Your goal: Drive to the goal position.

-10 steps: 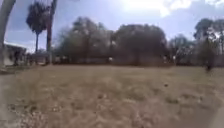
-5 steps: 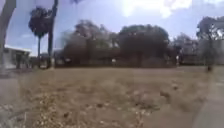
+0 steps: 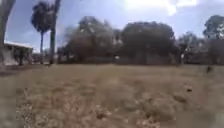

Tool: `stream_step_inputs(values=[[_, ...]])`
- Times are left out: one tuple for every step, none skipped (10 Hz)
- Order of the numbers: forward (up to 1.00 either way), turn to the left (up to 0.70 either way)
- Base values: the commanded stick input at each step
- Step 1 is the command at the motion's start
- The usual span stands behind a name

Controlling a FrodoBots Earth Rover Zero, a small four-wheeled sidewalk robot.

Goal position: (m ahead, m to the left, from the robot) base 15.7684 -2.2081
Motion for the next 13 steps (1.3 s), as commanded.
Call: stream_step_inputs(values=[[0.70, 0.00], [0.70, 0.00], [0.70, 0.00], [0.70, 0.00], [0.70, 0.00], [0.70, 0.00], [0.70, 0.00], [0.70, 0.00], [0.70, 0.00], [0.70, 0.00], [0.70, 0.00], [0.70, 0.00], [0.70, 0.00]])
